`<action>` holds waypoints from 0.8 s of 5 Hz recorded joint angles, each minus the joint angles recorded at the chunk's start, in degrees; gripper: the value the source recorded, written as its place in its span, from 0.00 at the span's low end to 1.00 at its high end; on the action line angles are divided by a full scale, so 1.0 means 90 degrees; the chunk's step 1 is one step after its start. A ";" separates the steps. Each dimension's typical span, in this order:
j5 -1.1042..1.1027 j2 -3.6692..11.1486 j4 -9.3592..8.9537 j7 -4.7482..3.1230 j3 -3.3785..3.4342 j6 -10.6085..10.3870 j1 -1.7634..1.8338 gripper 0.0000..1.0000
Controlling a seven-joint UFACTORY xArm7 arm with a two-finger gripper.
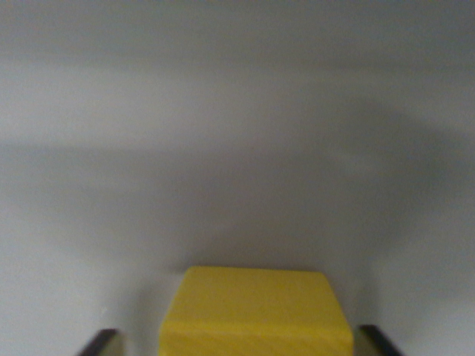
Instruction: Pick yellow cube
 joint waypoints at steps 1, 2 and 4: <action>0.0000 0.0000 0.0000 0.0000 0.0000 0.0000 0.0000 1.00; 0.0000 -0.0015 0.0021 0.0001 0.0000 0.0037 0.0000 1.00; -0.0001 -0.0061 0.0083 0.0003 0.0000 0.0144 0.0000 1.00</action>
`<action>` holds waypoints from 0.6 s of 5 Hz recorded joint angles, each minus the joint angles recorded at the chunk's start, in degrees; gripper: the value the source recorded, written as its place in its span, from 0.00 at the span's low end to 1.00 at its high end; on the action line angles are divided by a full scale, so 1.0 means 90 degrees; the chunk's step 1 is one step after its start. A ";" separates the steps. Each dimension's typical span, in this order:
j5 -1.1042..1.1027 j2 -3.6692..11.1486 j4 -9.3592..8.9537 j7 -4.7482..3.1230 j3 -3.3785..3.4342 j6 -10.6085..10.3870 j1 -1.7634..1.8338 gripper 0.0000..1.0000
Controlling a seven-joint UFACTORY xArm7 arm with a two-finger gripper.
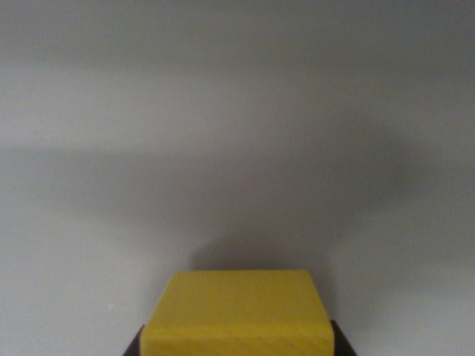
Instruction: Pick yellow cube
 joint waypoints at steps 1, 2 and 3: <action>0.0000 0.0000 0.0000 0.0000 0.0000 0.0000 0.0000 1.00; -0.0001 -0.0070 0.0095 0.0003 0.0000 0.0165 0.0000 1.00; -0.0001 -0.0070 0.0095 0.0003 0.0000 0.0165 0.0000 1.00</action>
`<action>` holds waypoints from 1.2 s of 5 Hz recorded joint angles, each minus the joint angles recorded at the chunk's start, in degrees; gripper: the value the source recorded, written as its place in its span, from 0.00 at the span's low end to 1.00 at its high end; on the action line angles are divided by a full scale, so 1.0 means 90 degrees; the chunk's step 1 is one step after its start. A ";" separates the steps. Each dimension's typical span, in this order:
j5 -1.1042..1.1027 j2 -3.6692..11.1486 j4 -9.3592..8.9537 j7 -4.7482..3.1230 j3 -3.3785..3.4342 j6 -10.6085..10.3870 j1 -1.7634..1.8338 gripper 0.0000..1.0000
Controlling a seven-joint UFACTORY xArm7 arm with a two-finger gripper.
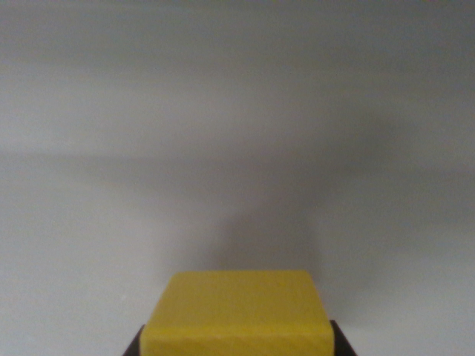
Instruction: Pick yellow cube
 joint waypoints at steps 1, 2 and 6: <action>-0.0001 -0.0092 0.0125 0.0004 0.0000 0.0217 0.0000 1.00; -0.0001 -0.0092 0.0125 0.0004 0.0000 0.0217 0.0000 1.00; -0.0005 -0.0311 0.0421 0.0013 -0.0001 0.0732 -0.0001 1.00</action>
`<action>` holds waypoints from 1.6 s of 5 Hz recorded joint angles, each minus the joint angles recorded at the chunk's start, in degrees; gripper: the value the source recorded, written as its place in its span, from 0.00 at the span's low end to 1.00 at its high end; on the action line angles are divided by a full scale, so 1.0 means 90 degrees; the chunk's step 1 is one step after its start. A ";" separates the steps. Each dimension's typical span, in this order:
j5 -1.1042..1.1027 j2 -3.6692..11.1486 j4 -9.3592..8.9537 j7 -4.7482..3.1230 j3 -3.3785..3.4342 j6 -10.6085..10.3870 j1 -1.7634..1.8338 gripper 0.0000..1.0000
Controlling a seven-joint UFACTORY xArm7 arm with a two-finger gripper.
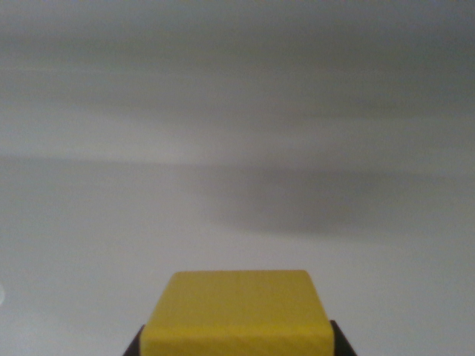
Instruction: Pick yellow cube
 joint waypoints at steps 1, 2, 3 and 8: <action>-0.0002 -0.0126 0.0171 0.0005 0.0000 0.0298 -0.0001 1.00; -0.0002 -0.0126 0.0171 0.0005 0.0000 0.0298 -0.0001 1.00; -0.0004 -0.0256 0.0347 0.0011 -0.0001 0.0602 -0.0001 1.00; -0.0008 -0.0500 0.0677 0.0021 -0.0001 0.1177 -0.0002 1.00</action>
